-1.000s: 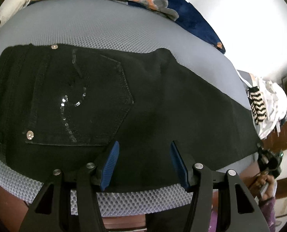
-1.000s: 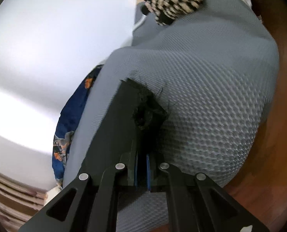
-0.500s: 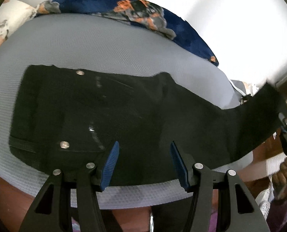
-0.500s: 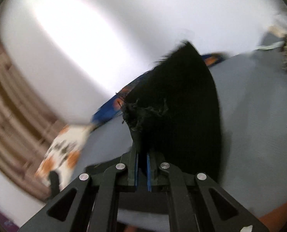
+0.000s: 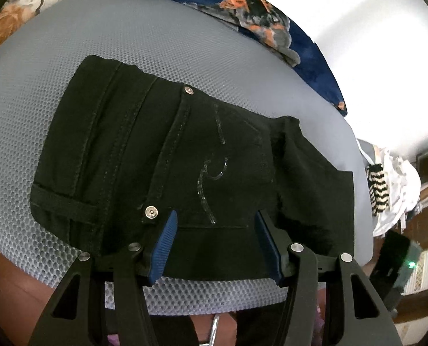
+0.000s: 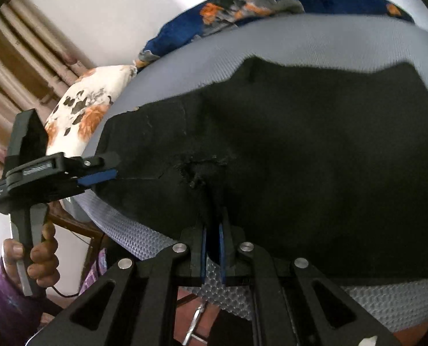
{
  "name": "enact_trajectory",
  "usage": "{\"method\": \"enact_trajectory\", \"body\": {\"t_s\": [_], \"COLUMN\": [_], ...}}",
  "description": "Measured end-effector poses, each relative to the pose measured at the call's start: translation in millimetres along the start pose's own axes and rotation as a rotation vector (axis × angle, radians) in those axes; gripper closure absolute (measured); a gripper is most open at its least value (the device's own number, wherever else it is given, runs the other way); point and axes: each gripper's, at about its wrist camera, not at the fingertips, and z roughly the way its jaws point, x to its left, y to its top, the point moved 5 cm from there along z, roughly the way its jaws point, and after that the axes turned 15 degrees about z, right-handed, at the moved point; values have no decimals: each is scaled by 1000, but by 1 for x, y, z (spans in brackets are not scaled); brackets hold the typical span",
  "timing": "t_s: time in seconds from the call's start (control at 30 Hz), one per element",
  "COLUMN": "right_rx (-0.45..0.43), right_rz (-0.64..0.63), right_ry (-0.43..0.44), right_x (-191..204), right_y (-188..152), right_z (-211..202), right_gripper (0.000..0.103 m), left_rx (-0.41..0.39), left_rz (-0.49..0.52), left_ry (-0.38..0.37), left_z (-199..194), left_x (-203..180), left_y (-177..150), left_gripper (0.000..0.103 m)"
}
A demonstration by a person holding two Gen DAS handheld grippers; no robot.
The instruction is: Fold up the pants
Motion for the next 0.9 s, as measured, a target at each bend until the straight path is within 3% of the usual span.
{"method": "enact_trajectory", "body": {"t_s": [0.13, 0.27, 0.4, 0.5, 0.53, 0.63, 0.7, 0.77, 0.9], "right_rx": [-33, -158, -111, -85, -89, -48, -31, -83, -155], "right_rz": [2, -80, -189, -230, -222, -110, 14, 124, 237], "right_ry": [13, -31, -113, -111, -78, 149, 310, 350, 305], "right_x": [1, 17, 19, 19, 20, 20, 11, -14, -58], "right_y": [5, 4, -13, -24, -22, -14, -1, 20, 54], "right_z": [-7, -30, 5, 16, 11, -8, -28, -49, -68], "right_gripper": [97, 97, 97, 87, 80, 53, 52, 51, 56], "left_rx": [23, 15, 28, 27, 28, 29, 34, 22, 1], "left_rz": [17, 45, 34, 38, 44, 51, 50, 61, 147], "left_ry": [2, 11, 10, 11, 14, 19, 11, -1, 21], "left_z": [8, 8, 14, 14, 14, 13, 12, 7, -1], "left_x": [-5, -10, -5, -4, -5, -5, -6, -10, -27], "left_y": [-1, 1, -1, -2, -2, -3, -2, 0, 5], "left_gripper": [46, 46, 46, 46, 46, 46, 46, 46, 46]}}
